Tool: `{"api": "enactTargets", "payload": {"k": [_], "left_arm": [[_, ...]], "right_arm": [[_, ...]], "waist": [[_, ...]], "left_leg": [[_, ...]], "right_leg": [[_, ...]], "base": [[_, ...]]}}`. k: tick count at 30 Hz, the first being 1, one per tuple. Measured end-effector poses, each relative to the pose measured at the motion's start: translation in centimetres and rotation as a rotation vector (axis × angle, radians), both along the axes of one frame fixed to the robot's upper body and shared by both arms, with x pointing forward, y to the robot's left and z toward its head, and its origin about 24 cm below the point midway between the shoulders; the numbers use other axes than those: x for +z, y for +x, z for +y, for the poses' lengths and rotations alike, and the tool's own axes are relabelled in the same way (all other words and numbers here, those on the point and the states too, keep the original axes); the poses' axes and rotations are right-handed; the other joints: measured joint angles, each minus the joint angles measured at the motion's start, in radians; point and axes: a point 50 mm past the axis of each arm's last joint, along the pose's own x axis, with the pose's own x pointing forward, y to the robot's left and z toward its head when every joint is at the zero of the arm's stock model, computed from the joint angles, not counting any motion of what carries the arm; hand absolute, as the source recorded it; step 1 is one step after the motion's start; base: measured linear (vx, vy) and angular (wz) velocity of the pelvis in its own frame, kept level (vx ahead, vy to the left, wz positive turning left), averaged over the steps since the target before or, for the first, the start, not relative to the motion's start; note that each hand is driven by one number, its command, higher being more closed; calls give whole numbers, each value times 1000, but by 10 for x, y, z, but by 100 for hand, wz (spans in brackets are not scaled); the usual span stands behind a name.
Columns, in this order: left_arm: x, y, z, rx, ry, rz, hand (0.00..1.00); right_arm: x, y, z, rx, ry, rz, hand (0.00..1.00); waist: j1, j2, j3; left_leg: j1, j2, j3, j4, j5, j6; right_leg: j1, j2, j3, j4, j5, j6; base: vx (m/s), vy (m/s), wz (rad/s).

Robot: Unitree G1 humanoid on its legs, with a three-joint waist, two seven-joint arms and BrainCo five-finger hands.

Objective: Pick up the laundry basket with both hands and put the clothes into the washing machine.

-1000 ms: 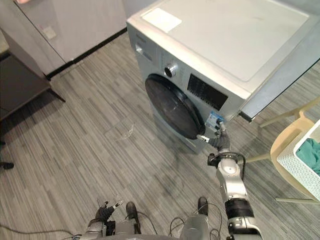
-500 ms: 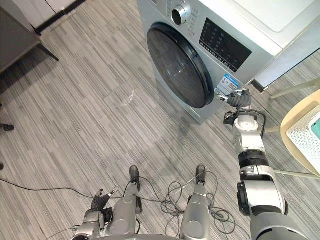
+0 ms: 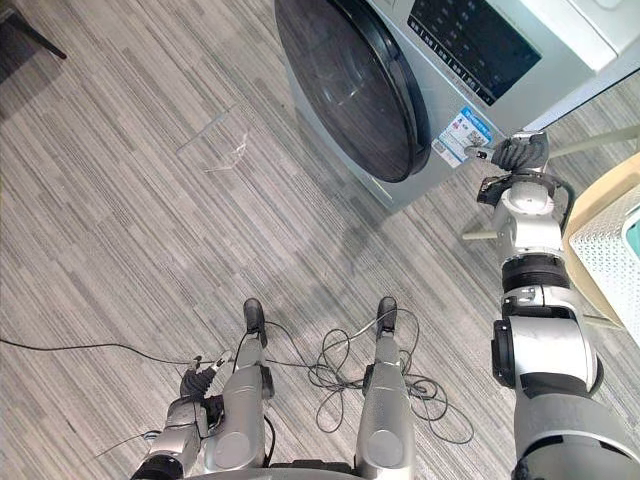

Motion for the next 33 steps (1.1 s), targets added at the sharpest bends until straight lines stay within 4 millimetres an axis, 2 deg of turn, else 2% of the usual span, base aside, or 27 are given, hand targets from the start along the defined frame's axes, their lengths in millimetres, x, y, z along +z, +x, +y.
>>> {"api": "enactTargets", "payload": {"k": [3, 5, 8, 9, 11, 12, 14, 17, 20, 21, 24, 27, 33], "left_arm": [[2, 4, 0, 8, -1, -10, 0], [2, 4, 0, 19, 9, -9, 0], [2, 4, 2, 18, 16, 4, 0], [2, 4, 2, 18, 18, 5, 0], [3, 4, 7, 17, 37, 7, 0], [3, 4, 7, 13, 42, 7, 0], [4, 4, 14, 9, 64, 10, 0], [4, 2, 20, -1, 90, 30, 0], [4, 2, 22, -15, 105, 37, 0], [5, 1, 26, -21, 109, 41, 0], [4, 0, 29, -28, 119, 50, 0], [3, -4, 32, -18, 126, 66, 0], [-3, -10, 31, -17, 119, 104, 0]], "right_arm": [[-10, -12, 2, -12, 34, -73, 0], [-28, -24, 7, -1, 47, -112, 0], [-85, -48, 23, 29, 97, -32, 0], [-98, -53, 25, 32, 106, 0, 0], [-145, -76, 33, 25, 145, 125, 0], [-154, -82, 35, 25, 156, 145, 0], [-179, -103, 43, 58, 175, 215, 0], [-192, -117, 64, 205, 143, 264, 0], [-198, -124, 93, 393, 134, 288, 0], [-196, -124, 118, 538, 127, 283, 0], [-185, -122, 141, 676, 171, 224, 0], [-168, -112, 147, 714, 206, 141, 0], [-124, -84, 162, 751, 299, -53, 0]], "waist": [[3, -5, 5], [2, -10, 7], [0, -20, 8], [0, -23, 7], [-1, -46, 6], [-3, -51, 5], [-12, -81, 2], [-27, -106, -10], [-23, -121, -20], [-18, -136, -30], [-5, -153, -42], [5, -165, -57], [10, -162, -84]], "left_leg": [[-2, 1, 0, 0, -1, -1], [0, 1, 2, 0, 2, 3], [11, 1, 8, 6, 3, 4], [13, 1, 10, 6, 3, 4], [21, 1, 21, 6, 3, 4], [22, 1, 23, 6, 2, 4], [32, -1, 35, 7, 2, 3], [40, -2, 40, 7, 2, 3], [49, -2, 40, 7, -2, 3], [52, -2, 44, 7, -13, 4], [56, -5, 47, 6, -13, 4], [56, -6, 44, 6, -13, 5], [58, -7, 43, 7, -6, 7]], "right_leg": [[0, 1, 1, -7, 1, 0], [1, 2, 2, -7, 1, 0], [9, 1, 5, -7, -3, 5], [10, 1, 5, -7, -5, 7], [13, 0, 15, -7, -9, 12], [13, -1, 20, -7, -10, 13], [13, -2, 27, -5, -11, 14], [14, -2, 32, 0, -13, 14], [15, -3, 36, 14, -28, 19], [15, -3, 43, 14, -32, 24], [16, -4, 55, 14, -32, 25], [19, -5, 54, 14, -31, 24], [20, -5, 55, 12, -23, 14]], "base": [[-73, 10, -1], [-20, 3, 0], [6, 3, -3], [15, 1, -4], [9, 3, -8], [-2, 7, -9], [-14, 9, -11], [-51, 13, -6], [-79, 16, -2], [-78, 16, -4], [-67, 15, -3], [-41, 9, 2], [-4, 1, 1]]}}
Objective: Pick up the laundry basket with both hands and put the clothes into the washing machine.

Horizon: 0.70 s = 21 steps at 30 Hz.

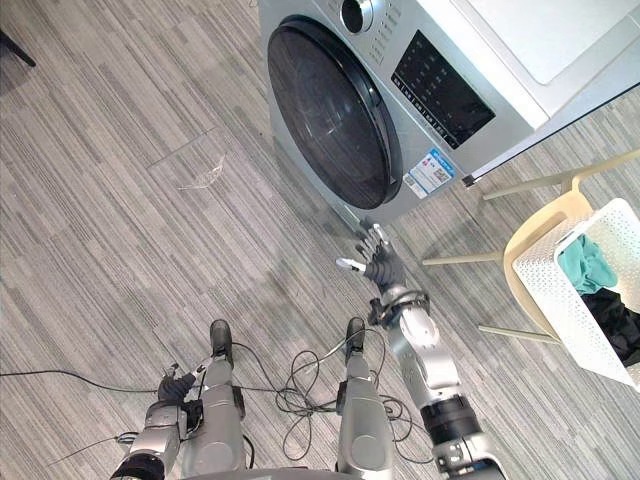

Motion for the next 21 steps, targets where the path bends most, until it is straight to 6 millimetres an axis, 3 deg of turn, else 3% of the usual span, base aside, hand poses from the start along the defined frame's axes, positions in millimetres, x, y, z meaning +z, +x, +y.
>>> {"api": "enactTargets", "payload": {"k": [6, 11, 16, 21], "left_arm": [[0, 2, -3, 3, -5, -7, 0], [0, 3, -5, 7, -10, -10, 0], [1, 4, -7, 39, -25, -30, 0], [3, 8, -14, 28, -42, -60, 0]], "right_arm": [[32, 27, -2, -97, 18, -62, 0], [64, 52, -31, -289, 15, -110, 0], [109, 77, -75, -478, -123, -159, 0], [124, 88, -78, -507, -231, -147, 0]], "waist": [[22, 1, 0], [25, 6, 1], [31, 40, 20], [44, 70, 38]], "left_leg": [[5, -1, -8, 0, 1, 0], [1, -11, -13, 0, 1, 0], [-12, -14, -34, 0, 3, 2], [-19, -14, -36, -2, 4, 3]], "right_leg": [[13, -1, -4, -4, 3, -3], [14, -10, -14, -4, 2, -3], [14, -13, -29, -2, 2, -3], [10, -13, -33, -1, 2, -2]], "base": [[-5, 1, 4], [-23, 7, 4], [-43, 10, 9], [-38, 4, 4]]}}
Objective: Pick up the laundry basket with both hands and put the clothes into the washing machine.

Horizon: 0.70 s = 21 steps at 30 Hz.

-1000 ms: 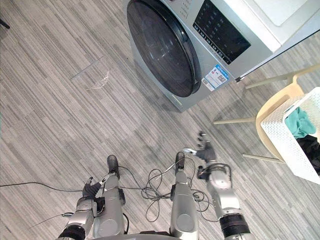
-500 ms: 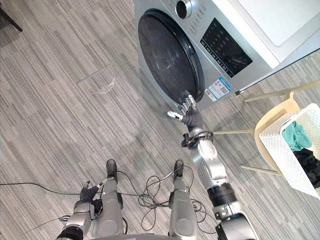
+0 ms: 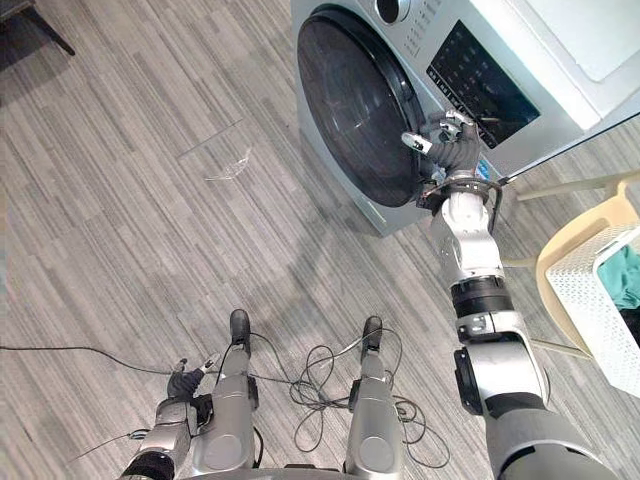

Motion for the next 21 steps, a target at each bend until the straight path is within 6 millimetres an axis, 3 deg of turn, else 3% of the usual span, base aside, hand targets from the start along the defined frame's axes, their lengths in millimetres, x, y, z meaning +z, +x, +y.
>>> {"api": "enactTargets", "payload": {"k": [7, 9, 13, 18, 21], "left_arm": [[6, 9, -6, -56, 1, -48, 0], [7, 12, -10, -74, -4, -59, 0], [14, 24, -29, -124, -42, -116, 0], [15, 27, -35, -156, -45, -122, 0], [15, 30, -36, -157, -46, -122, 0]], "right_arm": [[32, 19, 3, -19, -18, 20, 0], [40, 22, 1, -24, -27, 28, 0], [61, 26, -14, -71, -9, 24, 0], [57, 26, -19, -89, 38, 27, 0], [47, 25, -5, -62, 51, 9, 0]], "waist": [[9, 13, 10], [12, 28, 21], [37, 87, 54], [47, 93, 58], [57, 98, 62]], "left_leg": [[-67, -1, -24, -2, 12, 3], [-78, -1, -31, -2, 16, 4], [-118, -1, -65, -5, 26, 1], [-130, -2, -83, 1, 29, 1], [-129, -1, -83, 2, 29, 1]], "right_leg": [[-54, -1, -23, 14, 4, 2], [-61, -1, -28, 15, 6, 4], [-75, 0, -61, 14, 8, 5], [-75, 0, -77, 14, 7, 6], [-74, 0, -77, 15, 5, 9]], "base": [[-70, 7, 9], [-68, 4, 6], [-75, 6, 18], [-59, 7, 10], [-26, -1, -1]]}}
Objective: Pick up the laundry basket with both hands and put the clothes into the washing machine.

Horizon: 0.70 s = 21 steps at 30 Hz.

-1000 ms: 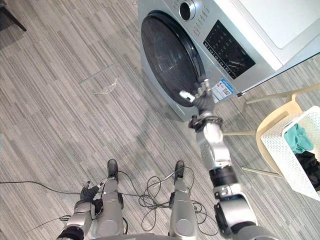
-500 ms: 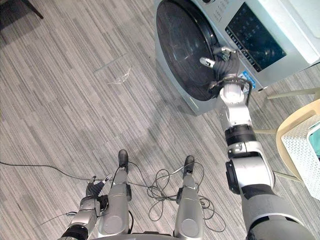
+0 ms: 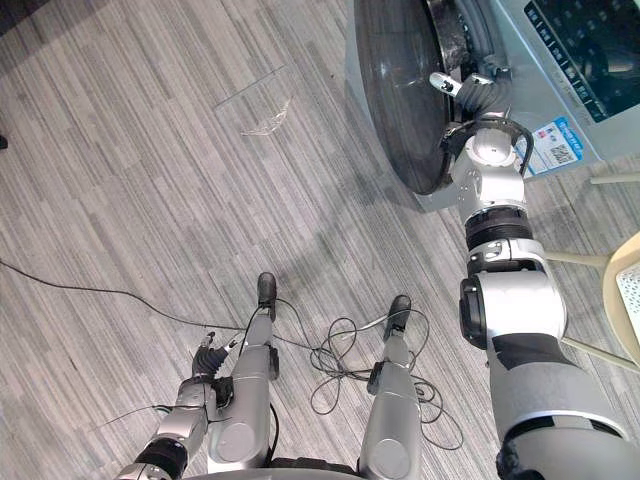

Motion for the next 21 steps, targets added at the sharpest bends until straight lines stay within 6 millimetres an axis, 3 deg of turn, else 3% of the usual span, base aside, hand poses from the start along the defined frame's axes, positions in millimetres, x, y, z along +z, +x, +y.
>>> {"api": "enactTargets", "payload": {"k": [3, 6, 8, 11, 12, 15, 17, 19, 21], "left_arm": [[-1, -1, 2, 12, 2, 8, 0], [-2, -2, 6, 50, -3, 22, 0], [-3, -3, 6, 59, 6, 35, 0], [-3, -4, 11, 80, 23, 45, 0], [-3, -4, 10, 79, 24, 44, 0], [-5, -8, 17, 103, 32, 67, 0], [-8, -11, 20, 106, 44, 89, 0], [-7, -11, 25, 94, 72, 93, 0], [-6, -8, 25, 88, 76, 94, 0]], "right_arm": [[-20, -7, 26, 93, -18, -27, 0], [-58, -18, 80, 315, -20, 11, 0], [-90, -37, 128, 535, -16, 65, 0], [-100, -63, 181, 797, -26, 48, 0], [-97, -70, 190, 844, -13, 24, 0], [-100, -79, 187, 857, 24, -10, 0], [-108, -82, 167, 782, 83, -21, 0], [-129, -88, 131, 646, 112, 15, 0], [-150, -97, 104, 546, 137, 67, 0]], "waist": [[-1, -1, 0], [-5, -17, 9], [-11, -18, 9], [-24, -27, 4], [-24, -28, 4], [-21, -55, -10], [-27, -82, -26], [-35, -111, -43], [-49, -123, -51]], "left_leg": [[10, 1, 4, 1, 4, 5], [42, 4, 26, 1, 4, 5], [65, 4, 26, 1, 3, 5], [72, 4, 26, 1, -1, 2], [74, 3, 26, 1, -2, 2], [91, 1, 29, 1, -8, 7], [101, 0, 35, 1, -17, 11], [106, -1, 44, 1, -23, 8], [106, -3, 50, 1, -25, 6]], "right_leg": [[6, 1, 2, 0, 0, 0], [22, 1, 13, 0, -5, -5], [49, 1, 8, 1, -18, -3], [60, 1, 3, 2, -23, -3], [65, -1, 1, 2, -24, -2], [81, -4, 2, 3, -27, 1], [87, -4, 7, 3, -29, 4], [85, -6, 19, 3, -36, 13], [80, -8, 27, 3, -37, 14]], "base": [[8, -6, -5], [38, -16, -15], [49, -16, 5], [12, -8, 7], [-15, 3, 11], [-37, 10, 3], [-23, 2, -7], [-32, 0, -10], [-23, -1, -9]]}}
